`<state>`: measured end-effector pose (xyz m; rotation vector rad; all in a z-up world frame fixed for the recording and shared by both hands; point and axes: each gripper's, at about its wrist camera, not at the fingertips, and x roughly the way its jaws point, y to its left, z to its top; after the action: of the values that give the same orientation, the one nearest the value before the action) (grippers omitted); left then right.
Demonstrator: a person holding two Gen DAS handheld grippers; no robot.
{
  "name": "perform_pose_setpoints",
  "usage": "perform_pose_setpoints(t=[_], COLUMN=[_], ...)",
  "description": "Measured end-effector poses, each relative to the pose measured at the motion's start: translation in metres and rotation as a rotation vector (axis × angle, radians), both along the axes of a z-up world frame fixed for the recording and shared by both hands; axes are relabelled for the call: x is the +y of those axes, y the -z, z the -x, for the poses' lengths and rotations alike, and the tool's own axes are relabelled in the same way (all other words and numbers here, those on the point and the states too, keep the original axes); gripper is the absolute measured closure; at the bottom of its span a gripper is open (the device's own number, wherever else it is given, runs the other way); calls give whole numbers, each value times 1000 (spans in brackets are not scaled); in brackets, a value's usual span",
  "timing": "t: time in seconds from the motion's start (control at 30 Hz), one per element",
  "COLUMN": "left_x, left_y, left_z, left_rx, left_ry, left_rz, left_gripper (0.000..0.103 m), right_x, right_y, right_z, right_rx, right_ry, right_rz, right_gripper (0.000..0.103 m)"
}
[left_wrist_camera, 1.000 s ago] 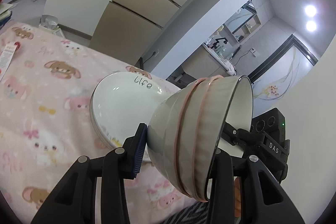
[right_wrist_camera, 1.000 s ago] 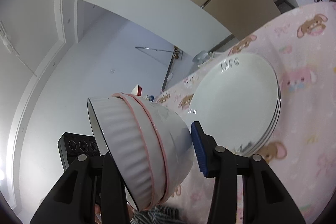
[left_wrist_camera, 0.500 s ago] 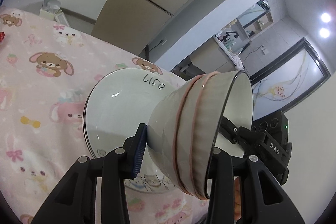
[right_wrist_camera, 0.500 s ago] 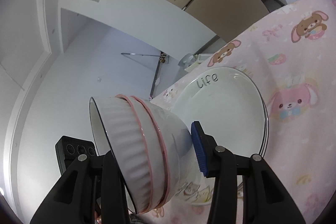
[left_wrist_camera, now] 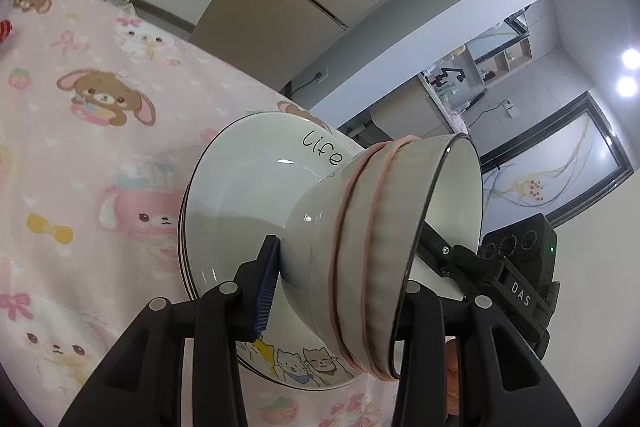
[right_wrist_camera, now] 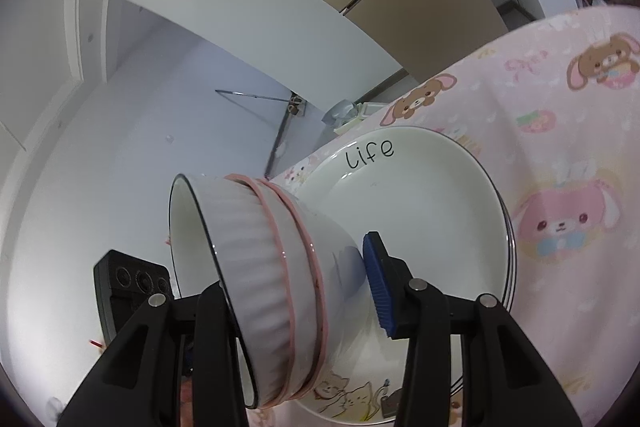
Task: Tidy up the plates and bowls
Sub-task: 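Lower the nested bowls onto the top plate of the stack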
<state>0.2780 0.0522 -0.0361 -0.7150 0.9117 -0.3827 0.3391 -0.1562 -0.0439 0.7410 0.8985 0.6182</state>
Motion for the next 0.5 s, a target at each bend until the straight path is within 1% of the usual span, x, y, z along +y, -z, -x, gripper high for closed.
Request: perform_pose_setpoints(t=[0.07, 0.2, 0.33, 0.43, 0.47, 0.5], left_x=[1, 0, -2, -7, -9, -11], left_y=[5, 4, 6, 3, 0, -6], left_z=[-2, -4, -5, -4, -2, 0], left_rx=[12, 12, 8, -15, -33, -64], left_ry=[1, -1, -1, 12, 2, -16], left_rz=[12, -29, -40, -94, -129, -199], left_gripper=[61, 61, 61, 61, 61, 61], right_x=[3, 10, 4, 3, 4, 6], right_y=[-2, -6, -11, -22, -27, -30], right_z=[0, 1, 1, 7, 10, 13], right_rx=[-17, -53, -91, -157, -189, -213], right_ry=[-8, -32, -34, -34, -32, -33], right_rz=[46, 127, 149, 207, 236, 259], right_gripper=[62, 64, 73, 73, 73, 73])
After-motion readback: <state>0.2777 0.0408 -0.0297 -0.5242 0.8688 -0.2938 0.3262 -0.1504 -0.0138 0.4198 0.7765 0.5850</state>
